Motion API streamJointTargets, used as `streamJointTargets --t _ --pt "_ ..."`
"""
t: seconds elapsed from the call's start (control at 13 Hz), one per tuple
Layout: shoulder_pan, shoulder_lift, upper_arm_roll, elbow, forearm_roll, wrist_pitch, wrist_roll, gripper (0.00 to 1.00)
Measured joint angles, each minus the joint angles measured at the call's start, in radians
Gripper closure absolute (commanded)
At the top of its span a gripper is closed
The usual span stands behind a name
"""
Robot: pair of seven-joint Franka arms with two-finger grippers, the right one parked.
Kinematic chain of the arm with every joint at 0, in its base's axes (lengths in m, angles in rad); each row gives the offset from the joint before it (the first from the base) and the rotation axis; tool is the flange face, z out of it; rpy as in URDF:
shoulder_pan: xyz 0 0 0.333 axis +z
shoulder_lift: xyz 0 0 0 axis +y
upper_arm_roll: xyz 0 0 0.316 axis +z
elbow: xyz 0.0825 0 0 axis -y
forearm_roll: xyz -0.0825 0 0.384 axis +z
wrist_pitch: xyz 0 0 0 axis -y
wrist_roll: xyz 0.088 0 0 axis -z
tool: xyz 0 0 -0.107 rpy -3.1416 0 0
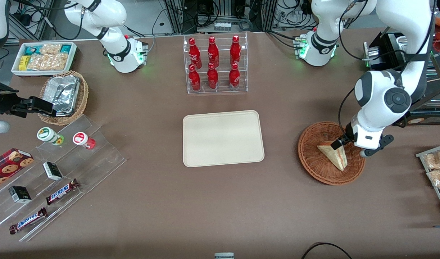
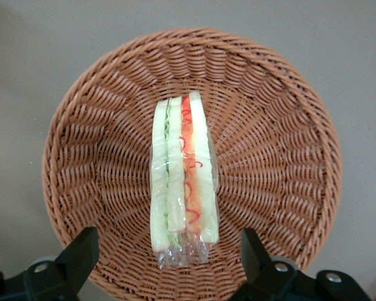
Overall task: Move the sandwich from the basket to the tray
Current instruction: 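Close the left gripper on the wrapped sandwich's edge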
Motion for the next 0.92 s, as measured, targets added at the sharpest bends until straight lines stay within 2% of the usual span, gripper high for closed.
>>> streamJointTargets --t 0.31,0.46,0.54,0.62,0.69,0.77,0.92 --pt "0.000 0.050 0.000 -0.002 0.000 0.042 -0.001 0.00" --pt "0.000 0.067 0.000 -0.003 0.000 0.055 -0.002 0.08" --pt "0.000 0.074 -0.001 -0.004 0.000 0.055 -0.002 0.26" --pt "0.000 0.080 -0.002 -0.005 0.000 0.056 -0.002 0.60" --pt "-0.001 0.085 -0.003 -0.005 0.000 0.056 -0.002 0.84" --pt "-0.002 0.088 -0.006 -0.005 0.000 0.057 -0.003 1.00" --pt "-0.003 0.088 -0.009 -0.005 0.000 0.058 -0.005 1.00"
